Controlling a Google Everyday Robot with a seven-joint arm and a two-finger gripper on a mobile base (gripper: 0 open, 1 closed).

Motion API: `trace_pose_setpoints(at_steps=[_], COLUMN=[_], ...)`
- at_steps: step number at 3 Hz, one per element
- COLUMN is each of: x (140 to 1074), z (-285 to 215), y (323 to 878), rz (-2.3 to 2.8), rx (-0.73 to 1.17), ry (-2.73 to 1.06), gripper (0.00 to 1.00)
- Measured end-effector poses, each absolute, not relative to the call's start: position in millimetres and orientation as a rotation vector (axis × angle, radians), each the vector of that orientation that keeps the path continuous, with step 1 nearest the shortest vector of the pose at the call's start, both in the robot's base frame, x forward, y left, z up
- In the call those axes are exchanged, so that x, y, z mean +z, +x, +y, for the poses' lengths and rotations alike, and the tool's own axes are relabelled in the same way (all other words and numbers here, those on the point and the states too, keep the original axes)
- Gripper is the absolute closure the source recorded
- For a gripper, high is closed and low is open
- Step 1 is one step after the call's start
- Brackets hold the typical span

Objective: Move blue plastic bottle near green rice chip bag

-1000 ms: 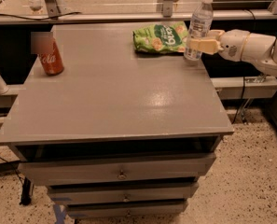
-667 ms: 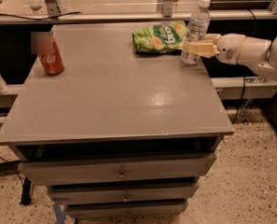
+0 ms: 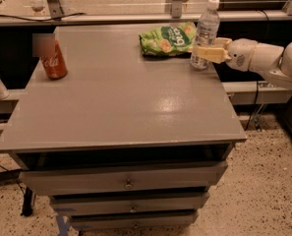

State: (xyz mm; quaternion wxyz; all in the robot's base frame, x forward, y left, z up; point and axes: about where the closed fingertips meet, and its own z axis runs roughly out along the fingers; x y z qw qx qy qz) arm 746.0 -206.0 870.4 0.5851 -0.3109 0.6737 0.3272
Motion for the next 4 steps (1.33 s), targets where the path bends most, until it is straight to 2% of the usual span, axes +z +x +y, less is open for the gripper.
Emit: trace_pose_setpoints(at_steps=[1,4], x=[870.7,875.6], z=[-206.4,-203.4], y=[745.8,743.2], rz=[1.572,1.57], rx=[0.764,0.781], ry=[-0.725,-0.741], gripper=[0.84,0.14])
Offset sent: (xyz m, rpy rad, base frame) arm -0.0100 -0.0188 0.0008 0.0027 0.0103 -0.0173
